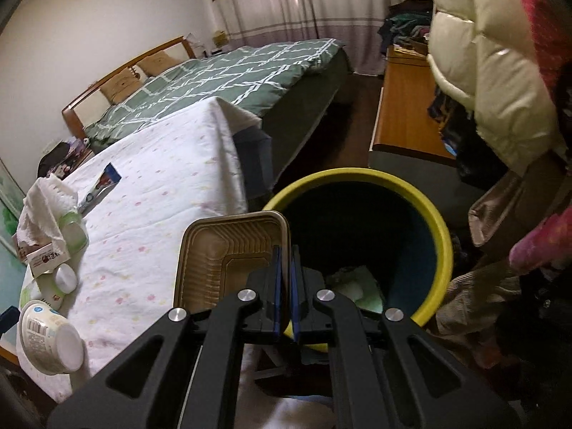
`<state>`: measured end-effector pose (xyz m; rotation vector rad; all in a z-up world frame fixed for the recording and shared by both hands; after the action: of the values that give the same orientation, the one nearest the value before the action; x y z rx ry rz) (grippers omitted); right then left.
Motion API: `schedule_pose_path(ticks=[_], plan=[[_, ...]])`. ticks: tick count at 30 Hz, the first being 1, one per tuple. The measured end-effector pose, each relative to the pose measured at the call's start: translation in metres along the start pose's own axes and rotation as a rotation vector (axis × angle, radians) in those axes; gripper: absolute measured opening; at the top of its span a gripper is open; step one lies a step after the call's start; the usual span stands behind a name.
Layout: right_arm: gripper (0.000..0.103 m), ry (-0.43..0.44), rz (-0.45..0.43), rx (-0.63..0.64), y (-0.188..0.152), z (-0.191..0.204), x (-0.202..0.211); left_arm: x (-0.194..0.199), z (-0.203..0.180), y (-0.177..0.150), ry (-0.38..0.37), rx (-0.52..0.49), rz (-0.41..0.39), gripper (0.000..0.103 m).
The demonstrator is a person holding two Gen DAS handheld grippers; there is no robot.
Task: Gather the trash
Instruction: 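Release the brown tray into the yellow bin with the right tool, then grasp the white plastic bowl by its rim with the left tool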
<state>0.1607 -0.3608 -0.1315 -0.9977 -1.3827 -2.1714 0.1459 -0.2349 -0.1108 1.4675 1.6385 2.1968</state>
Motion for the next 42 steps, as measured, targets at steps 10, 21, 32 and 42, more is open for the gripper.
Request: schedule_pose_path(ticks=[10, 21, 32, 42], plan=[[0.004, -0.030, -0.005, -0.022, 0.002, -0.026, -0.001, -0.064, -0.022, 0.028, -0.042, -0.054, 0.068, 0.097], [0.005, -0.087, 0.045, -0.077, 0.016, -0.055, -0.042, -0.056, -0.019, 0.037, -0.023, -0.059, 0.058, 0.097], [0.014, -0.108, 0.042, -0.081, 0.016, -0.067, -0.048, -0.048, -0.017, 0.042, -0.001, -0.039, 0.055, 0.097], [0.021, -0.062, 0.027, -0.083, 0.009, -0.064, -0.036, -0.050, -0.010, 0.032, 0.049, -0.035, 0.102, 0.097]])
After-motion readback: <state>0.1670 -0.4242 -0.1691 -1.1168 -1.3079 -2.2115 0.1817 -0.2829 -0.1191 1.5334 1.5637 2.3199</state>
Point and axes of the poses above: each gripper's, at about its wrist camera, not at the fingertips, and x roughly against the way its jaws point, z to its left, y to its top, the point moved 5 cm from there along -x, roughly the way its jaws point, and after that the axes turned 8 degrees about -x, right-handed, at the moved point
